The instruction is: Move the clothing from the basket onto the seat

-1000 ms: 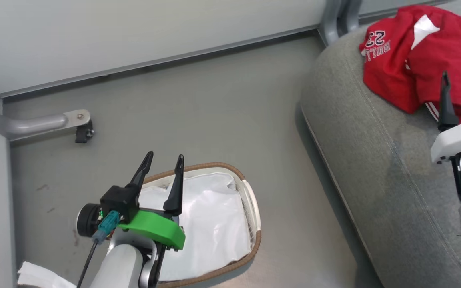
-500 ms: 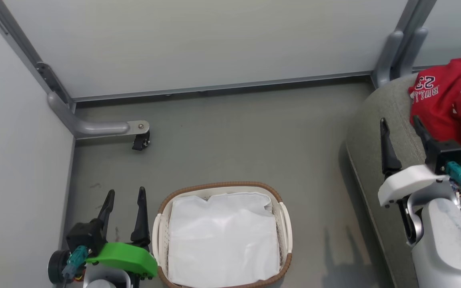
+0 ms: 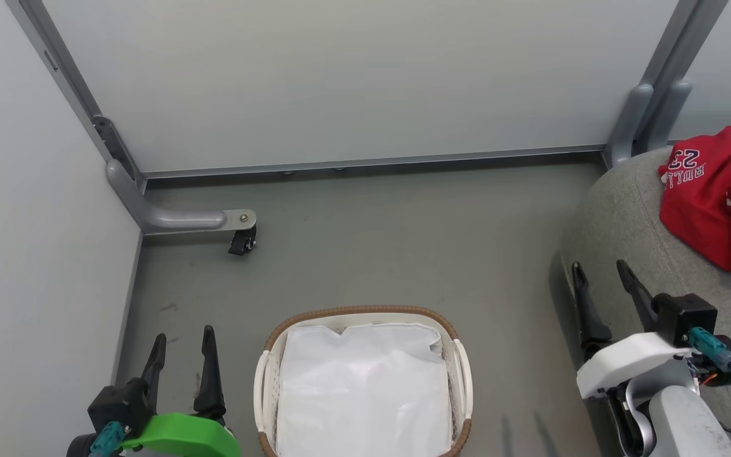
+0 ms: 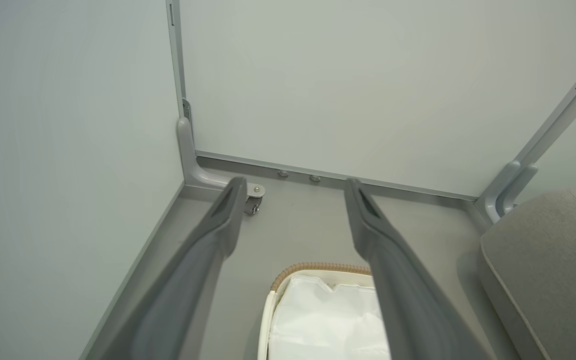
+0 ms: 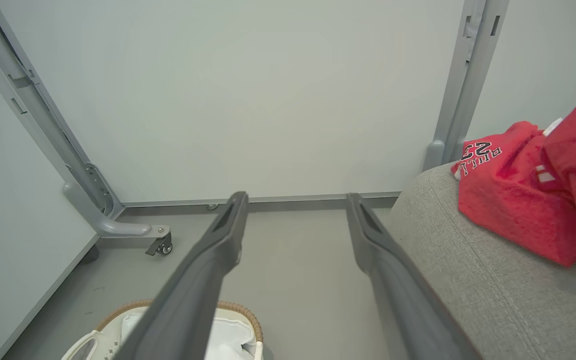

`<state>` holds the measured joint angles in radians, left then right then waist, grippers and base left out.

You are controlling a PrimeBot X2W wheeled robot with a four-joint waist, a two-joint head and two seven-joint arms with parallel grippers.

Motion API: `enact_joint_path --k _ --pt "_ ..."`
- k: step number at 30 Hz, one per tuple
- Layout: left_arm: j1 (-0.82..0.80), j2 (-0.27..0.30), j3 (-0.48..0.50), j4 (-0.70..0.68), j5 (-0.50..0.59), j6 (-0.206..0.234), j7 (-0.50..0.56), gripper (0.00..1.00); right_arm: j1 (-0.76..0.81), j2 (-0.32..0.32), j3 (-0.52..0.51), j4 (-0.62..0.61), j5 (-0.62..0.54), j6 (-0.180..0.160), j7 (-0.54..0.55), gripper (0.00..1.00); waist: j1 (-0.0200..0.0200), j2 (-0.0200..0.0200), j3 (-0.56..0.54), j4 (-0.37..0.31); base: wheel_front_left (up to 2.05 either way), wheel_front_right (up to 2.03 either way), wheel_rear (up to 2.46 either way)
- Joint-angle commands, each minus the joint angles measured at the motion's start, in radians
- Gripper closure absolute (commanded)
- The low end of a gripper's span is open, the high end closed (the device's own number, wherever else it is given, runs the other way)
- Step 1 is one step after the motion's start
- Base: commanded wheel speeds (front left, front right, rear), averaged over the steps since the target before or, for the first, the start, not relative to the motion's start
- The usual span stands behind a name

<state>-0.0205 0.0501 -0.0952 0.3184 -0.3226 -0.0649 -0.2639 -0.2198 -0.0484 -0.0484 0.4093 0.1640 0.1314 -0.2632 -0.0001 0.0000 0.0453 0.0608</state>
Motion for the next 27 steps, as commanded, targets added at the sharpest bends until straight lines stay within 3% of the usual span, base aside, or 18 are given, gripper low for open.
enact_joint_path --k 1,27 --pt "0.019 0.001 0.004 -0.005 -0.01 0.005 -0.001 0.0 0.02 -0.005 0.005 -0.001 0.012 -0.001 -0.002 0.0 0.0001 0.0 -0.003 0.0 0.0 0.0 0.0" --pt "0.036 0.001 0.013 0.018 -0.012 -0.009 -0.001 0.0 0.07 -0.004 0.042 -0.008 0.034 -0.001 -0.002 0.0 0.0001 0.0 -0.022 -0.011 0.0 0.0 0.0"
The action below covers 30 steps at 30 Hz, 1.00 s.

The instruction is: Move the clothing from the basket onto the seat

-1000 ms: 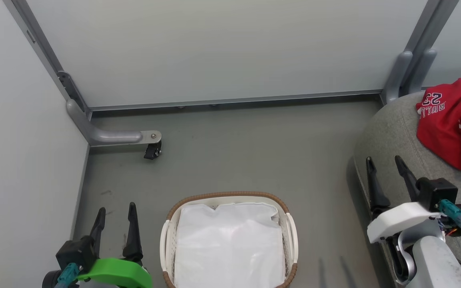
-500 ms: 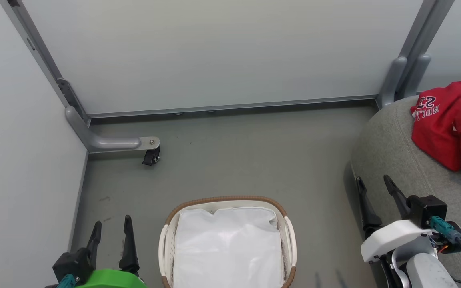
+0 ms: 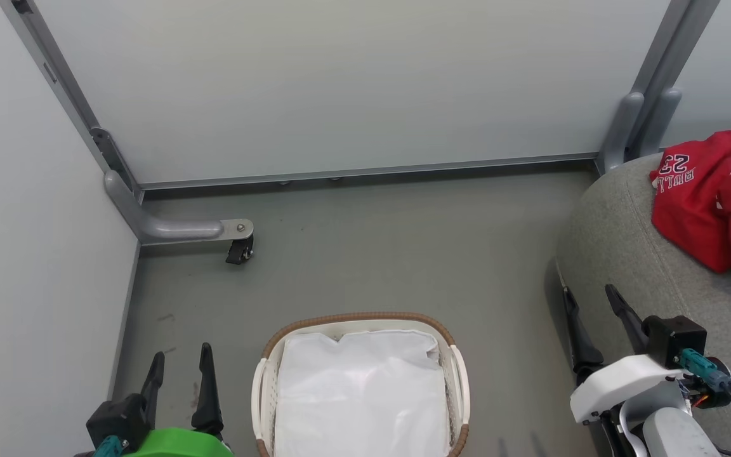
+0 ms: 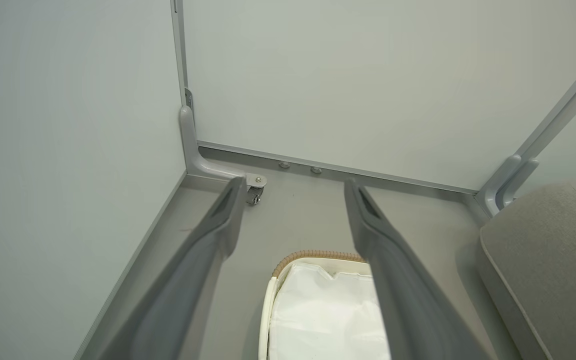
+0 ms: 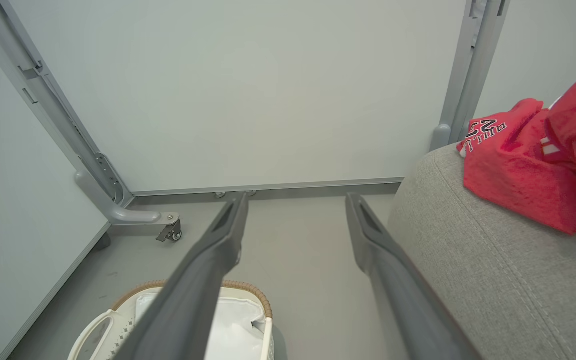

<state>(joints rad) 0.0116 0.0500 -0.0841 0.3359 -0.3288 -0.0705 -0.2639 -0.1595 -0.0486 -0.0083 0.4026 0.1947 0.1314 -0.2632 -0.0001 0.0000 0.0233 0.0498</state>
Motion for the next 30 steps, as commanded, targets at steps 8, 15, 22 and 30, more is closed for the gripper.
enact_joint_path --k 8,15,22,30 --pt "-0.005 -0.002 0.007 0.027 -0.059 -0.003 0.018 1.0 0.009 0.007 -0.011 0.031 0.059 0.0 0.024 1.0 0.0001 0.0 -0.001 -0.002 0.0 0.0 0.0" --pt "-0.017 -0.002 0.025 0.015 -0.176 -0.009 0.052 1.0 0.015 0.006 -0.018 0.009 0.19 0.0 0.056 1.0 0.0001 0.0 -0.002 -0.004 0.0 0.0 0.0" --pt "-0.027 -0.002 0.041 0.003 -0.283 -0.014 0.083 1.0 0.021 0.005 -0.024 -0.011 0.31 0.0 0.084 1.0 0.0001 0.0 -0.003 -0.007 0.0 0.0 0.0" --pt "-0.04 -0.001 0.06 -0.009 -0.4 -0.019 0.117 1.0 0.026 0.004 -0.033 -0.03 0.44 0.0 0.118 1.0 0.0001 0.0 -0.004 -0.01 0.0 0.0 0.0"
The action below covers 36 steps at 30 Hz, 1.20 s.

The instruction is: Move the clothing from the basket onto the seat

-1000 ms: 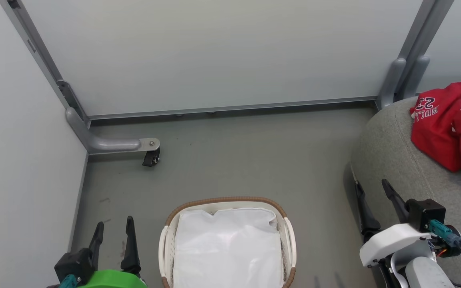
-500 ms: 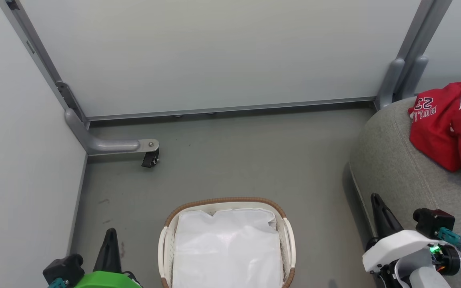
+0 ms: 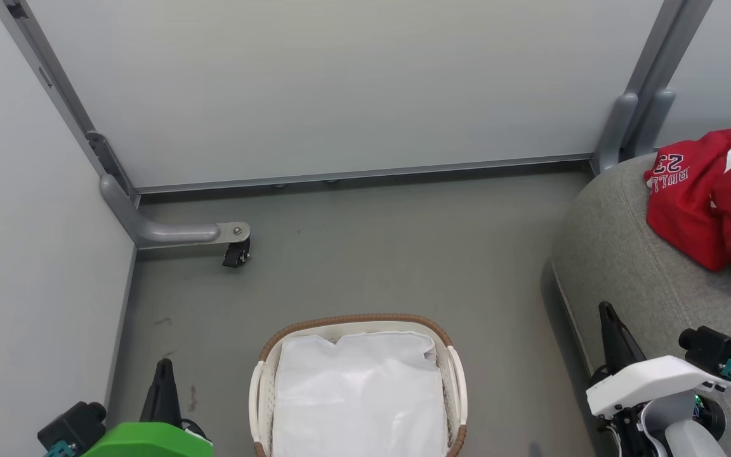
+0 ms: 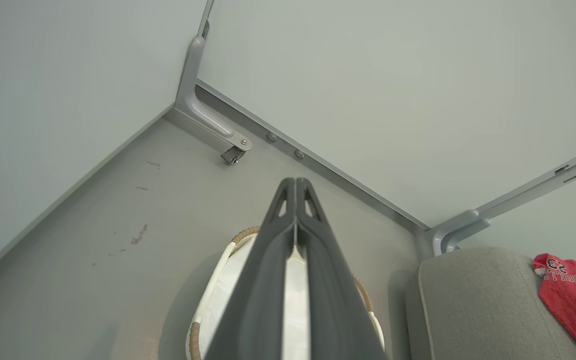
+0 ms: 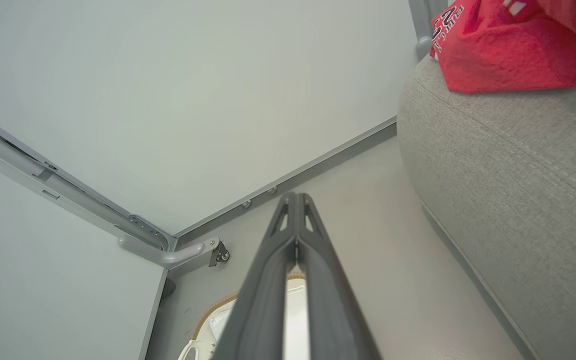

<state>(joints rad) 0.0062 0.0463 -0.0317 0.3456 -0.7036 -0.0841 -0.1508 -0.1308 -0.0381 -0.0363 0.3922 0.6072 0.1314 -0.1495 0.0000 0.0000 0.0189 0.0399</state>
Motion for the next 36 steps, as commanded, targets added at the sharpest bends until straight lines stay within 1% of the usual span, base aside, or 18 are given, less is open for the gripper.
enact_joint_path --k 1,17,36 --pt "-0.036 0.003 0.01 -0.02 -0.04 -0.006 0.009 1.0 -0.003 -0.007 -0.006 -0.022 0.044 0.0 0.009 1.0 0.0 0.0 0.0 -0.001 0.0 0.0 0.0" --pt "-0.056 0.003 0.042 -0.04 -0.237 -0.016 0.067 1.0 0.004 -0.009 -0.023 -0.052 0.263 0.0 0.067 1.0 0.0 0.0 -0.003 -0.007 0.0 0.0 0.0" --pt "-0.076 0.004 0.073 -0.058 -0.436 -0.026 0.126 1.0 0.009 -0.011 -0.039 -0.082 0.482 -0.001 0.126 1.0 0.0 0.0 -0.006 -0.014 0.0 0.0 0.0"
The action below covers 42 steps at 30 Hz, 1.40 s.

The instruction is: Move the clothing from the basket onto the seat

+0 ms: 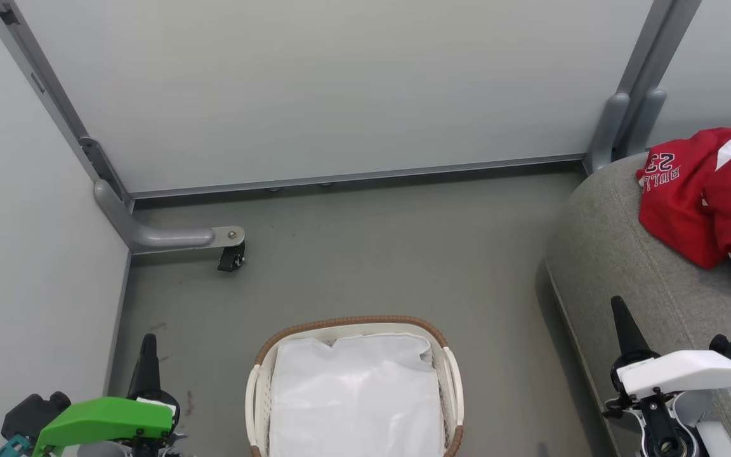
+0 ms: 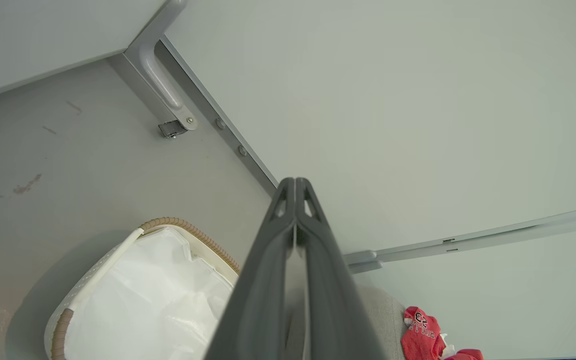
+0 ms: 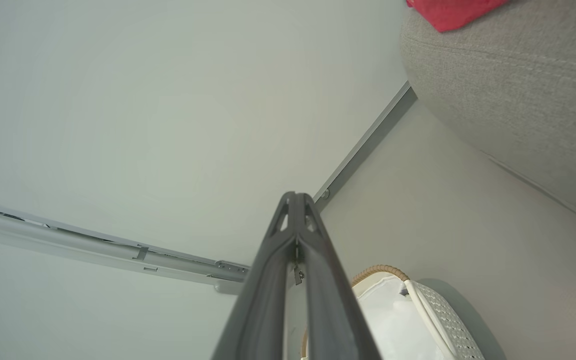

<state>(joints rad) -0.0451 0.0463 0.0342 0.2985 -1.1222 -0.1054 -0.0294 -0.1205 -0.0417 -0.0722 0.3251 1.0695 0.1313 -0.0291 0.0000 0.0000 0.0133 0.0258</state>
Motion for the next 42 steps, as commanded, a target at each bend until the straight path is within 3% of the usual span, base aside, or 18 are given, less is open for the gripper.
enact_joint_path --k 1,42 --pt "-0.026 0.004 0.009 -0.012 -0.027 -0.005 0.007 1.0 -0.001 -0.007 -0.004 -0.016 0.029 0.0 0.007 1.0 0.0 0.0 0.0 -0.001 0.0 0.0 0.0" --pt "-0.058 0.006 0.059 -0.043 -0.351 -0.02 0.104 1.0 0.011 -0.01 -0.032 -0.063 0.388 -0.001 0.104 1.0 0.0 0.0 -0.007 -0.016 0.0 0.0 0.0"
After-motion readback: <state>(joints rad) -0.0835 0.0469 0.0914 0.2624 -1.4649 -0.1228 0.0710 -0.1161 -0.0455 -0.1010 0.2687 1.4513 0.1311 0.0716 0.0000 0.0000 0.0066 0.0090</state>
